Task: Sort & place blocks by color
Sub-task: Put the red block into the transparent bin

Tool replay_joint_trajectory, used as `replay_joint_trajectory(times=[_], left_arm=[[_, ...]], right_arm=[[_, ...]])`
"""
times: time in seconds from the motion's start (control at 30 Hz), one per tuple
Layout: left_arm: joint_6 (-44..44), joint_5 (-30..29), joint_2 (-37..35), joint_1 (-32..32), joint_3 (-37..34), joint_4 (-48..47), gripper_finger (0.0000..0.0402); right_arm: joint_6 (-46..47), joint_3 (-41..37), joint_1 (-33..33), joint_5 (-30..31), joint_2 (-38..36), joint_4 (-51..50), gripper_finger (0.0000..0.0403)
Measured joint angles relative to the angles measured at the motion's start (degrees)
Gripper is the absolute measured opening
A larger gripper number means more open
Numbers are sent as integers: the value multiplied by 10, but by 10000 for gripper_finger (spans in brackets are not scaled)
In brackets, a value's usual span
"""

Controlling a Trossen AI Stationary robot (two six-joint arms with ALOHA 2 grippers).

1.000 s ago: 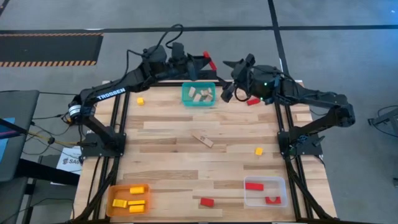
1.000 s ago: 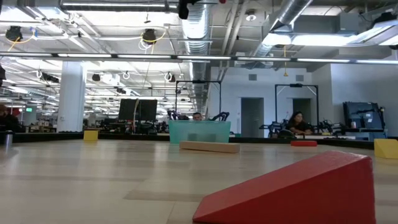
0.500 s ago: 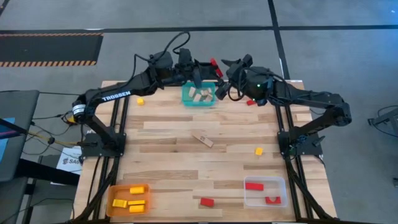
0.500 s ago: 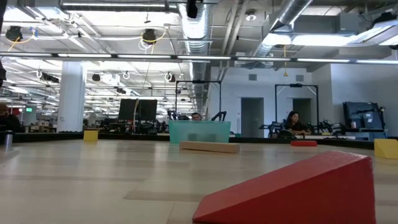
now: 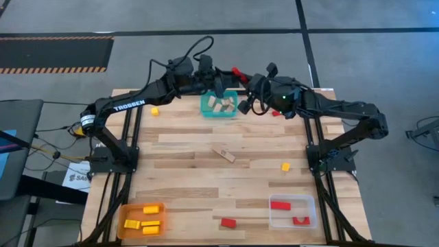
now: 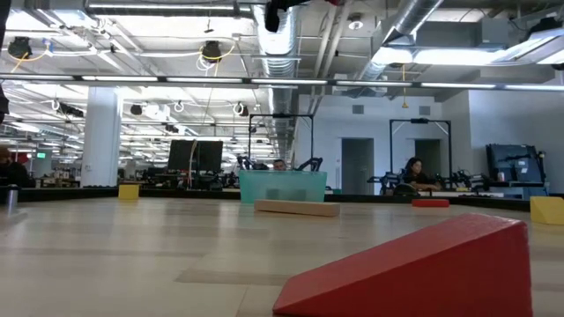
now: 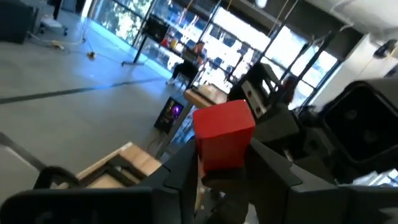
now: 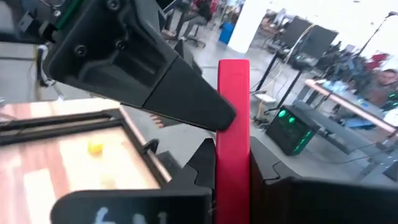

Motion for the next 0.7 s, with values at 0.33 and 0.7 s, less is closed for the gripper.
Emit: replay_joint_trajectory(times=[0.33,0.7], left_arm=[[169,81,-27,43,1,-154,195],[310,28,-47,79,0,-422,214]], right_arm=[[214,0,16,-137,-31,-303,41],[547,-80,184,-427,-42,-575,46]])
